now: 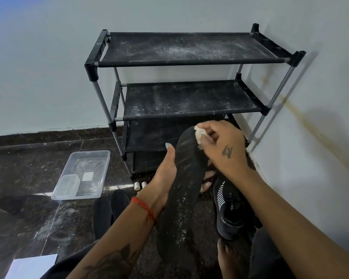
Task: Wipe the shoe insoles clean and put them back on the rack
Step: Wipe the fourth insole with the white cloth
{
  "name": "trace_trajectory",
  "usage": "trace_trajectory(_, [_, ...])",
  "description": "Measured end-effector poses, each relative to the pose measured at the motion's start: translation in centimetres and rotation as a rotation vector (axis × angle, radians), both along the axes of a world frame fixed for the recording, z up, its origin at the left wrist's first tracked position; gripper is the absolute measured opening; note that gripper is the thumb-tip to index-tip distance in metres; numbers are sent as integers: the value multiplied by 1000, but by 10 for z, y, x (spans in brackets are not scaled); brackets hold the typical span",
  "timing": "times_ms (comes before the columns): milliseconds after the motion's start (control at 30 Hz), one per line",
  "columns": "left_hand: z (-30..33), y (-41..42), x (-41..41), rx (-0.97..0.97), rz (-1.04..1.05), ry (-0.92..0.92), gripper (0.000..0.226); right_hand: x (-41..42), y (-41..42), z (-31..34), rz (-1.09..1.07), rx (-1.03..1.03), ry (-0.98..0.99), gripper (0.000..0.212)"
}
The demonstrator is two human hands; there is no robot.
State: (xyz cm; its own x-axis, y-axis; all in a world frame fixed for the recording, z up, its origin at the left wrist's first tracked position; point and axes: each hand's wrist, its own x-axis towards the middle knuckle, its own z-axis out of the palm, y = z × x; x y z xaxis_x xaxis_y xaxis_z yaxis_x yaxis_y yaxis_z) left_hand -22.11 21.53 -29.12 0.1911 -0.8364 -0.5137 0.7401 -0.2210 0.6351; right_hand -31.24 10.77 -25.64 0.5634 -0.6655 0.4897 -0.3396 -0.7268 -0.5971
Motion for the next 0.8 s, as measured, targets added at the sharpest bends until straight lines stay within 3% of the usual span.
trace_trajectory(133, [2, -3, -2, -1, 42, 5, 75, 13, 28, -8, 237, -91, 20, 18])
trace_trajectory(333, [1, 0, -2, 22, -25, -21, 84, -2, -8, -11, -63, -95, 153, 18])
trace_trajectory(433, [6, 2, -3, 0, -31, -26, 86, -8, -18, -8, -170, 8, 73, 21])
trace_trajectory(533, [6, 1, -1, 13, -14, -20, 84, 2, -1, -4, -33, -25, -66, 20])
trace_trajectory(667, [7, 1, -3, 18, -22, 5, 79, 14, 21, -13, 210, -124, 24, 22])
trace_trajectory(800, [8, 3, -6, 28, -53, -39, 83, 3, -1, -11, 0, -137, 148, 19])
